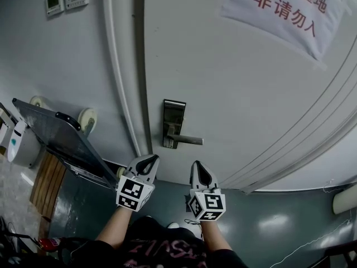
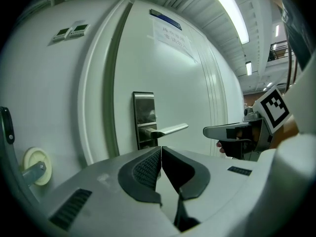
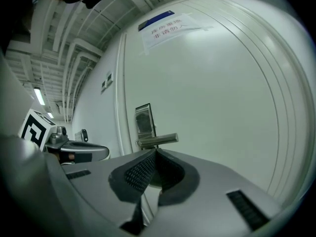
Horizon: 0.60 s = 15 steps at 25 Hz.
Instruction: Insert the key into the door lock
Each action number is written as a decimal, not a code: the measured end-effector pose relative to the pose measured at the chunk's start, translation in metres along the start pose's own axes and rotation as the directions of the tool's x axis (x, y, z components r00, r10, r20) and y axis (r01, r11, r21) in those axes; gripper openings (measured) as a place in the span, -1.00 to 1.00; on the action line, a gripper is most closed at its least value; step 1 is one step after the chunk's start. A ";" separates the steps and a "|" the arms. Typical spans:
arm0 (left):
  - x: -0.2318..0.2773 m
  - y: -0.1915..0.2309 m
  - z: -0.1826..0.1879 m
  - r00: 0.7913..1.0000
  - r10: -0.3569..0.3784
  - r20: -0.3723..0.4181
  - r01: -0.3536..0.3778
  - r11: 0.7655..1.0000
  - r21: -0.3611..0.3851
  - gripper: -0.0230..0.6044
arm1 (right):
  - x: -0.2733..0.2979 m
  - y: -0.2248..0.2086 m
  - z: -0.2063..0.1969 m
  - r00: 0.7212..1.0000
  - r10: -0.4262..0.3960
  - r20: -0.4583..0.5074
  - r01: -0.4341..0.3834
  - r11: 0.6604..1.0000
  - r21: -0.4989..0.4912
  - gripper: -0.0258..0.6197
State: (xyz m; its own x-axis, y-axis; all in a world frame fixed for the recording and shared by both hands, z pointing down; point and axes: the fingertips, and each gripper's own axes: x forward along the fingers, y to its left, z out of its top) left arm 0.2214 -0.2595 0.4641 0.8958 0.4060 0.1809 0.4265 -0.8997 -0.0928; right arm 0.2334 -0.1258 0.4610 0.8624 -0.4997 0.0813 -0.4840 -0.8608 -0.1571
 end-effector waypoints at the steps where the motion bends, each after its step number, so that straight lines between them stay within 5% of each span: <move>1: -0.001 -0.002 0.001 1.000 0.002 0.003 -0.002 1.000 0.002 -0.88 | -0.002 0.000 0.001 1.000 0.006 0.003 -0.006 1.000 -0.002 -0.73; 15: -0.002 -0.026 0.008 0.999 0.036 0.023 -0.036 0.999 0.020 -0.88 | -0.016 -0.013 0.001 0.999 0.037 0.032 -0.037 0.999 -0.003 -0.73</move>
State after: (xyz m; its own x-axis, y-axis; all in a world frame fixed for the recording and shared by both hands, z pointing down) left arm 0.2091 -0.2356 0.4585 0.9131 0.3771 0.1553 0.3962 -0.9105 -0.1184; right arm 0.2257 -0.1068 0.4605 0.8480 -0.5282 0.0436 -0.5163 -0.8418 -0.1574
